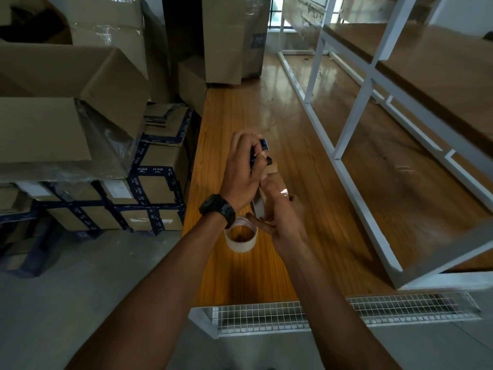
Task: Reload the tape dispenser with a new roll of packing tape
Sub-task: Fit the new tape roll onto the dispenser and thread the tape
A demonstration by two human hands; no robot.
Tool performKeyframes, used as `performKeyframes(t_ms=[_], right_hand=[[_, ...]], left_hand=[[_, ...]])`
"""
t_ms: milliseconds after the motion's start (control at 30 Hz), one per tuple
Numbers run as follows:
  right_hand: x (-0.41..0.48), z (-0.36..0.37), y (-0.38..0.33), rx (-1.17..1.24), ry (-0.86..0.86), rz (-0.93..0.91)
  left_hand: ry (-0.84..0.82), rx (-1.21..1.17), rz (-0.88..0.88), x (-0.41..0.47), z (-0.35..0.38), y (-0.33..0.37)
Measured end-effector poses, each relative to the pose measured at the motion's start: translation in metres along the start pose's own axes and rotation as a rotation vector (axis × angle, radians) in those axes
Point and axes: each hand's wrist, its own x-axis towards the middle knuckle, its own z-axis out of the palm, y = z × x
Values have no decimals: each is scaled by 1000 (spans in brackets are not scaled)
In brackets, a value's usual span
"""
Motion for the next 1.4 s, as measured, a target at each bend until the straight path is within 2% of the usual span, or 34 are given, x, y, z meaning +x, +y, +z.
performKeyframes(t_ms=[167,300,600,767,933,1067,1267,1400], right_hand=[[4,-6,10,29,-82,42],[6,-10,10,5,-67,34],[2,-10,7,14,29,46],[3,-9,7,-6,60,27],[4,-6,17,-20,89,60],[2,-2,22,93,145,25],[2,5,23,133,195,-21],[4,6,19,137,225,-59]], left_hand=[[-186,58,21,-10,2,-6],[-222,-30,-6,-10,-2,-10],[-58,123,123,-22,-3,-21],[61,101,20,-25,3,-15],[146,188,-45,-25,12,-10],[148,227,-10,-25,16,-9],[132,324,-43,-22,16,2],[101,216,-80,-19,15,7]])
